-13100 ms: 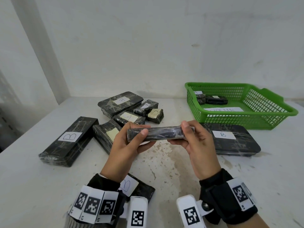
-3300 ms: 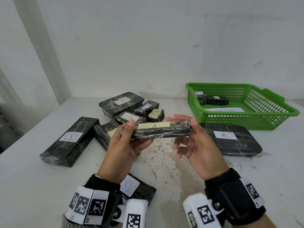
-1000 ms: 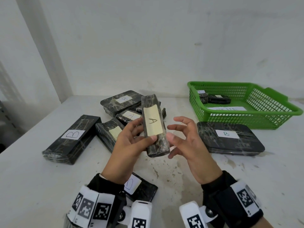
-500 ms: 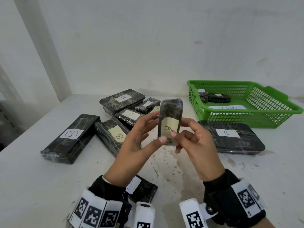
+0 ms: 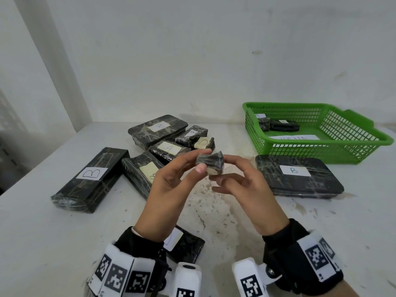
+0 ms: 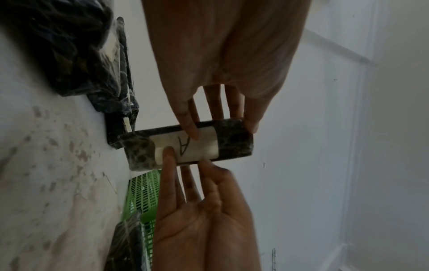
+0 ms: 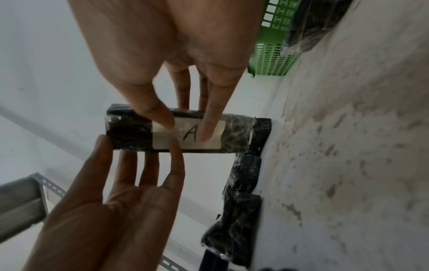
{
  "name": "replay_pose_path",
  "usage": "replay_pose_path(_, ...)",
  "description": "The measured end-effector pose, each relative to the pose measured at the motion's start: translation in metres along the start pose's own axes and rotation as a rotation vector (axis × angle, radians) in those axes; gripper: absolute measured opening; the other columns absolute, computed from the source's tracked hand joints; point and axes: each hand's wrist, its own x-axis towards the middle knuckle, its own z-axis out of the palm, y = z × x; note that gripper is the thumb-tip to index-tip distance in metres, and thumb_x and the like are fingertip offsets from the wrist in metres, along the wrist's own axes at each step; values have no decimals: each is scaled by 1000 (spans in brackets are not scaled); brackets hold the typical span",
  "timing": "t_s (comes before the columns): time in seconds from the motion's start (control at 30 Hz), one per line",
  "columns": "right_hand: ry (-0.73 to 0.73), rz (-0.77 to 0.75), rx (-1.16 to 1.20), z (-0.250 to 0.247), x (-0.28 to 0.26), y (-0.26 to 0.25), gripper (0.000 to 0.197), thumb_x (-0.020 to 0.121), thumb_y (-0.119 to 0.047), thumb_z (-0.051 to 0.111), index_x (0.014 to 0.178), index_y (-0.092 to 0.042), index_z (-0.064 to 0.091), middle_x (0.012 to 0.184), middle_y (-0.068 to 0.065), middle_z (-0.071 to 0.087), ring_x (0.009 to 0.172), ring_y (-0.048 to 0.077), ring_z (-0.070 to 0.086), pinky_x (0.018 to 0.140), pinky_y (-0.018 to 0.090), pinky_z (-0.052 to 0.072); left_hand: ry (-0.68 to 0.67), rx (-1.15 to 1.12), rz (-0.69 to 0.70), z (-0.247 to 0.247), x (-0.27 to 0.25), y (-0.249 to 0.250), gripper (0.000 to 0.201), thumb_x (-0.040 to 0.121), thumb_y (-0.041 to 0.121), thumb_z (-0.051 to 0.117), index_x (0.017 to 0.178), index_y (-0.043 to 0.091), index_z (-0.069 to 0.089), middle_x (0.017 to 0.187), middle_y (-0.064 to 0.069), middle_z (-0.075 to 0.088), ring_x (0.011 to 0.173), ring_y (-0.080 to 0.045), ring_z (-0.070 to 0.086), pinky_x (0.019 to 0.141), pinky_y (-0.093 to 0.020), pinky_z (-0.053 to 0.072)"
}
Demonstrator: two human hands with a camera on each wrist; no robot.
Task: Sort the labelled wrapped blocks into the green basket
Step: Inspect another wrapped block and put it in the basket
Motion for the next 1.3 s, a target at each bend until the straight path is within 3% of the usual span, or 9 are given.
replay_pose_path(0.07,-69,37,162,-2,1,-4,35,86,-15,57,120,-19,63,126,13,63,106,23,69,80,33,58,-18,5,11,0,0,-1,35,87,25,65,119,11,68,120,-9,69,122,-26,60,104,-38,46)
replay_pose_path(0.2,-84,-25,225,-3,1,-4,64,75,-56,73,123,-14,64,118,9,70,111,24,67,94,37,54,-22,26,33,-1,-1,-3,29,85,13,69,114,10,70,118,-7,70,120,-21,61,94,-24,49)
replay_pose_path(0.33,33,-97,133,-2,1,1,52,78,-40,72,114,-3,68,110,13,73,104,27,70,100,42,52,-49,-40,13,-1,-2,-5,32,84,24,67,112,8,71,118,-12,70,119,-30,61,100,-37,50)
replay_pose_path(0.43,61,-100,98,-2,2,2,47,78,-40,69,108,-4,71,104,14,74,101,29,71,97,43,53,-5,-9,-13,-1,-2,-9,32,83,28,68,108,7,72,111,-14,72,113,-32,64,103,-48,48)
replay_pose_path(0.77,83,-104,65,0,-1,0,30,83,-29,74,99,-4,73,99,14,74,93,28,72,84,32,56,48,-96,-34,2,-1,-11,39,82,25,68,107,-6,69,110,-26,69,110,-43,63,102,-56,47)
replay_pose_path(0.87,90,-109,35,1,-2,0,31,81,-30,72,98,-4,73,96,12,74,91,27,71,86,33,56,43,-47,-36,0,-1,-11,36,85,26,66,106,-3,71,109,-23,70,109,-41,64,99,-52,49)
replay_pose_path(1.03,58,-86,58,3,-4,3,42,75,-40,76,105,-11,70,103,9,73,96,25,71,87,30,56,57,-30,-7,2,0,-8,28,85,24,66,100,3,75,103,-16,74,101,-31,69,86,-29,53)
replay_pose_path(1.2,60,-88,106,2,-5,1,36,74,-25,77,103,-5,69,99,14,72,89,23,70,79,24,53,21,-131,-17,2,-1,-5,40,91,30,53,104,-1,73,109,-20,72,109,-34,66,91,-35,53)
replay_pose_path(1.3,71,-86,103,1,-4,0,33,76,-25,78,102,-5,70,97,13,73,91,28,70,81,27,55,19,-97,-21,2,-1,-6,39,86,26,61,108,-5,70,108,-22,71,107,-37,66,92,-37,53)
